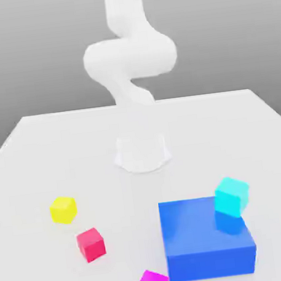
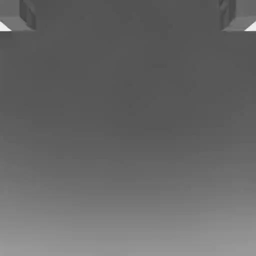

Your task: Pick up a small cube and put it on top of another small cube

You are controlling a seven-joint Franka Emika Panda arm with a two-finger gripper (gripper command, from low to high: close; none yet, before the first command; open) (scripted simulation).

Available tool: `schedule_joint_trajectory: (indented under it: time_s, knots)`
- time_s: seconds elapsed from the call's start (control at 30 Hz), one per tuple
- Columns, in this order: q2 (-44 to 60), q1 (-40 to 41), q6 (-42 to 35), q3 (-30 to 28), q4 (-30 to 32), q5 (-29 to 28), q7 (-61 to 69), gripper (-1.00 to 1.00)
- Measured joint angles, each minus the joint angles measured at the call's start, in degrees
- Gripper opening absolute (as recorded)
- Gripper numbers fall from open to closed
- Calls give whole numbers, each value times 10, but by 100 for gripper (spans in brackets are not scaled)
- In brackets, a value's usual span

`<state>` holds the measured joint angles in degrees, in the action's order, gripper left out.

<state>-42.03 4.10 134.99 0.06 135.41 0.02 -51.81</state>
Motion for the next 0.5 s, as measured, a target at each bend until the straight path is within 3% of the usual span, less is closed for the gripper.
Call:
schedule_joint_trajectory:
  time_s: [0.5]
  knots:
    - [246,247,204,-11,228,-9,-388,0]
